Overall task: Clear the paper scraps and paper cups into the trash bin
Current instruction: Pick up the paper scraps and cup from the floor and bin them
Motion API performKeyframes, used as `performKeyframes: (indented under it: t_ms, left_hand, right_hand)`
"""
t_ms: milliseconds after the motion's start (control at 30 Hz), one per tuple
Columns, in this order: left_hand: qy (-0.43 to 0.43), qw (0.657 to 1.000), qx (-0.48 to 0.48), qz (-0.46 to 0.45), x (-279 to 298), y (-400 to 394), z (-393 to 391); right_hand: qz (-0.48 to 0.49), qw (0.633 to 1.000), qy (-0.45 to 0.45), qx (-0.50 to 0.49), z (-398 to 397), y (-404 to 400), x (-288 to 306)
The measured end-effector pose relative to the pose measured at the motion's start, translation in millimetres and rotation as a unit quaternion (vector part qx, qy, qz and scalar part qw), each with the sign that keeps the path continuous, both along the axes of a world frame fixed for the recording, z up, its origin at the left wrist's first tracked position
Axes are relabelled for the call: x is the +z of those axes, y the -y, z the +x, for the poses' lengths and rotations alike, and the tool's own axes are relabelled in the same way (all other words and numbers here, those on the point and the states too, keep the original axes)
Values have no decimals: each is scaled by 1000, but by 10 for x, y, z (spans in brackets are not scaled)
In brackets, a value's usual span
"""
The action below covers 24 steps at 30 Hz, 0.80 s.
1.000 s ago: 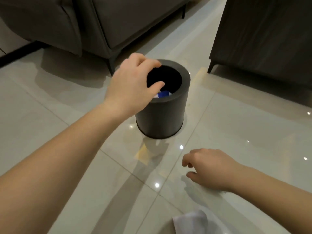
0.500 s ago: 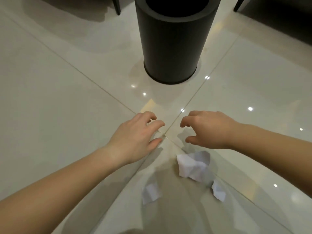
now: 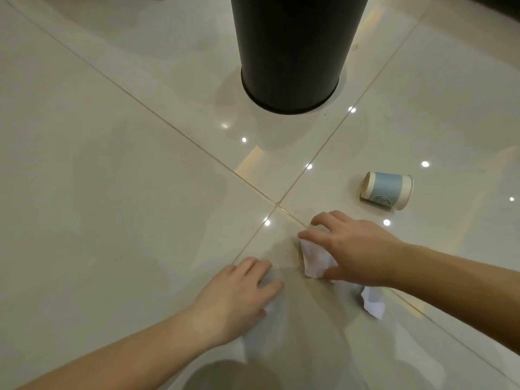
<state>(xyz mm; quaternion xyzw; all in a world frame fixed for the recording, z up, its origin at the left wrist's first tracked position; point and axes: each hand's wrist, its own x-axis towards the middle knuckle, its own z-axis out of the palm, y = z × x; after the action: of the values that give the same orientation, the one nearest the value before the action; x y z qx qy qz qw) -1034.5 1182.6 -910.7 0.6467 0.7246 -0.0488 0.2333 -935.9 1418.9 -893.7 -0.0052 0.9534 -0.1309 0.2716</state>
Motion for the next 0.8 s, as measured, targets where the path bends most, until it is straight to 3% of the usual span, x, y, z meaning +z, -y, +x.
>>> performKeyframes:
  t_ms: [167, 333, 567, 800]
  left_hand:
    - [-22, 994, -77, 69, -164, 120, 126]
    - [-33, 987, -100, 121, -212, 105, 168]
    - [-16, 988, -124, 92, -141, 15, 58]
    - [-42, 988, -77, 125, 274, -398, -247]
  right_hand:
    - [9, 997, 7, 72, 163, 104, -183]
    - [41, 994, -55, 87, 267, 179, -326]
    - [59, 989, -91, 96, 313, 70, -229]
    - [75, 994, -8, 77, 58, -117, -46]
